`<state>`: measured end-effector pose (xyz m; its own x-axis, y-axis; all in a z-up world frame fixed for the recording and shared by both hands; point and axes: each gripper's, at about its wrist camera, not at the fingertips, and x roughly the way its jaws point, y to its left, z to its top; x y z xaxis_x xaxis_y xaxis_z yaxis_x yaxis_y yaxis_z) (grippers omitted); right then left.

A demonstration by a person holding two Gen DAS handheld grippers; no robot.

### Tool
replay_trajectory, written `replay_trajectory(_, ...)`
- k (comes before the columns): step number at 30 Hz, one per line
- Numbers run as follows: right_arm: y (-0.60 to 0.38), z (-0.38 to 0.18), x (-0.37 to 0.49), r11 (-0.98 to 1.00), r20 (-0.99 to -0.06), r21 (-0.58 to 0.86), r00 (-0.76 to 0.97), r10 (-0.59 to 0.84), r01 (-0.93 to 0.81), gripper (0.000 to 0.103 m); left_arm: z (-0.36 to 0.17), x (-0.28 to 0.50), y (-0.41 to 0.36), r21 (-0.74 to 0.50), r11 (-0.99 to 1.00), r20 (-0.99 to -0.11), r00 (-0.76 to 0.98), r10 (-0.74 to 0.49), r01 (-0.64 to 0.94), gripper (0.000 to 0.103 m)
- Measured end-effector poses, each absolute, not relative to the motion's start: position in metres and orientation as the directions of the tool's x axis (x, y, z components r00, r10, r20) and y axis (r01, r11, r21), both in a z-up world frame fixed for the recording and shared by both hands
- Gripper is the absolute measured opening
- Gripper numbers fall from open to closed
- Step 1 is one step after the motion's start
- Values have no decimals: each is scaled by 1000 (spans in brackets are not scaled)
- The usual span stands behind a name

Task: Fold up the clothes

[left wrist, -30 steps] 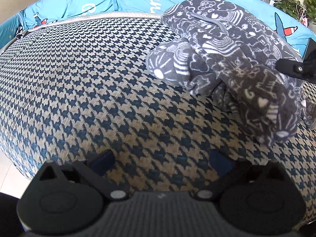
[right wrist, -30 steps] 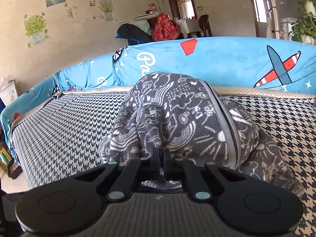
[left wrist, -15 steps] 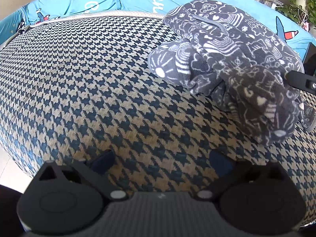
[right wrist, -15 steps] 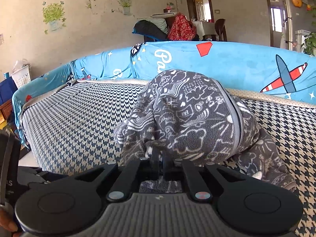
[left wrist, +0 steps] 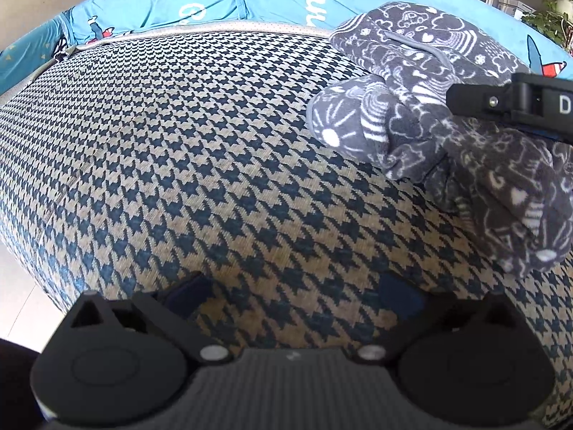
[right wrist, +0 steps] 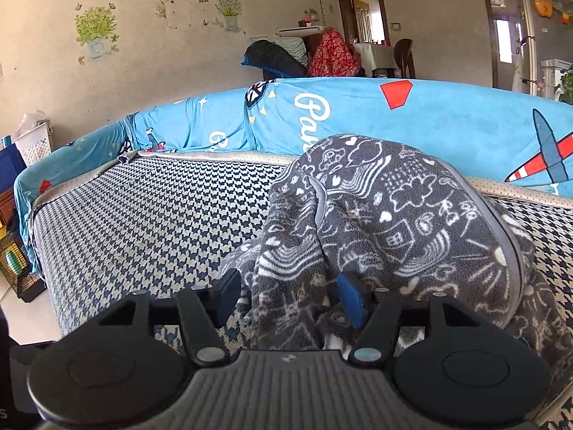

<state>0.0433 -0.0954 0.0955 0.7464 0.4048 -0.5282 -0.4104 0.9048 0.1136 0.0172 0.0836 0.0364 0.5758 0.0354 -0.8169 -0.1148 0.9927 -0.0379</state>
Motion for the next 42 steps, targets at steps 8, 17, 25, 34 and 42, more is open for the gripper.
replay_trajectory(8,-70,74,57,920,-574,-16,757,311,-390,71,38,5,83,-43,991,-815,578,38,-126,103)
replay_trajectory(17,-97,82,57,937,-548,115,765,338,-331,16,38,0,86,-47,989,-815,578,43,-139,103)
replay_trajectory(25,-119,105,21,896,-497,188,748,440,-403,14,40,-6,87,-40,985,-817,573,65,-169,103)
replay_trajectory(34,-146,110,-39,897,-505,133,750,427,-421,14,44,-14,93,-48,977,-820,567,80,-207,103)
replay_trajectory(42,-164,98,-89,918,-558,108,741,373,-381,14,46,-21,87,-49,982,-815,575,67,-185,103)
